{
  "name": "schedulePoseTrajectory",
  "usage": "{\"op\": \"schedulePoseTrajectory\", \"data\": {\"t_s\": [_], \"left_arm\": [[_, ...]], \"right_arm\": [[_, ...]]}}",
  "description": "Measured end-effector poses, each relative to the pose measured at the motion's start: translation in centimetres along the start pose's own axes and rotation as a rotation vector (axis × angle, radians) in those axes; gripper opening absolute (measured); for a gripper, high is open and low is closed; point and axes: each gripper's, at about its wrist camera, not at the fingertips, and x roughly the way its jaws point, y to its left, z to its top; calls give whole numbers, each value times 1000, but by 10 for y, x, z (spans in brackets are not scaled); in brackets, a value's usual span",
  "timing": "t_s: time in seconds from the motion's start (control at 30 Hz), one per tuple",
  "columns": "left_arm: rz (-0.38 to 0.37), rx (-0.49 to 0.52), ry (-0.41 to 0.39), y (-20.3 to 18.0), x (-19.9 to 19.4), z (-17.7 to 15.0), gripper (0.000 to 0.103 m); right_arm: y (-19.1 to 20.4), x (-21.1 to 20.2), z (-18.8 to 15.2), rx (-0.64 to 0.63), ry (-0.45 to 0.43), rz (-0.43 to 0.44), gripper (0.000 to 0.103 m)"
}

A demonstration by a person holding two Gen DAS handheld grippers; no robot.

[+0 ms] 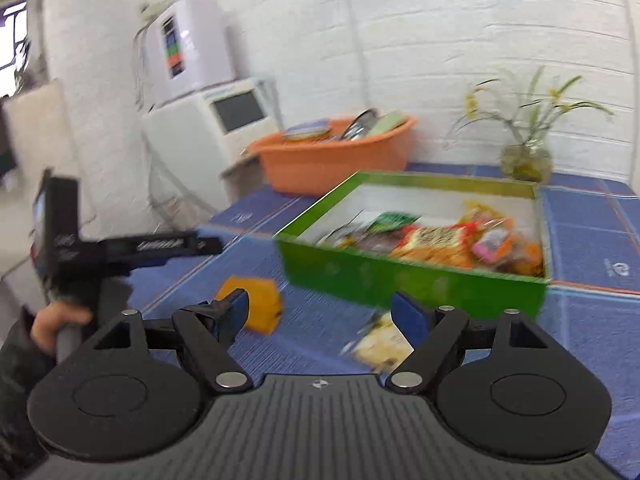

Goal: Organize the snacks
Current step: 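Grasp the orange pouch on the tablecloth with the left tool, then carry the orange pouch with the left tool into the green box and open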

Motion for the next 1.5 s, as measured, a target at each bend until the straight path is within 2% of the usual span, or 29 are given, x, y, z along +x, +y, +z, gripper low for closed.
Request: {"op": "schedulePoseTrajectory", "data": {"t_s": [0.1,0.23,0.37,0.47,0.53,0.57,0.7,0.8,0.87,0.9,0.93,1.07,1.13,1.23,1.27,1.33,1.37,1.4,1.47,1.5], "left_arm": [[-10,-70,102,14,18,-4,102],[12,-97,110,19,24,-5,102],[-38,-124,158,21,31,-5,102],[-44,-87,159,11,36,-3,103],[-81,-80,198,6,44,-2,103],[-87,-69,205,2,46,-2,103],[-25,55,205,-17,53,-7,102],[-14,95,212,-24,51,-10,96],[-56,110,215,-26,48,-10,83],[-99,105,220,-26,47,-10,63],[-133,89,231,-25,45,-9,54],[-138,75,238,-26,44,-8,45],[-142,49,248,-24,40,-9,42],[-155,26,255,-21,33,-12,40],[-162,17,258,-19,31,-13,40],[-167,-5,261,-16,31,-13,39],[-170,-12,263,-15,30,-13,39],[-173,-23,265,-13,30,-13,39],[-181,-38,273,-11,30,-12,38],[-184,-43,277,-10,31,-11,38]], "right_arm": [[17,22,-8,-30,31,-3,103],[35,62,-16,-27,84,9,103],[44,105,-13,-44,154,-6,103],[49,124,-8,-80,180,7,103],[51,135,-7,-108,211,33,103],[53,138,-8,-127,196,37,103],[57,144,-14,-222,154,31,103],[52,142,-15,-231,150,55,103],[53,140,-15,-218,143,33,103],[54,138,-16,-210,134,20,103],[56,136,-16,-208,124,41,95],[69,125,-15,-252,119,60,31],[73,121,-13,-252,130,67,22],[72,115,-12,-234,137,74,20],[69,113,-12,-218,134,77,20],[62,109,-15,-158,120,82,34],[58,105,-16,-121,96,67,61],[54,103,-17,-93,78,43,103],[50,103,-19,-59,63,-21,103],[48,106,-19,-53,78,-26,103]]}}
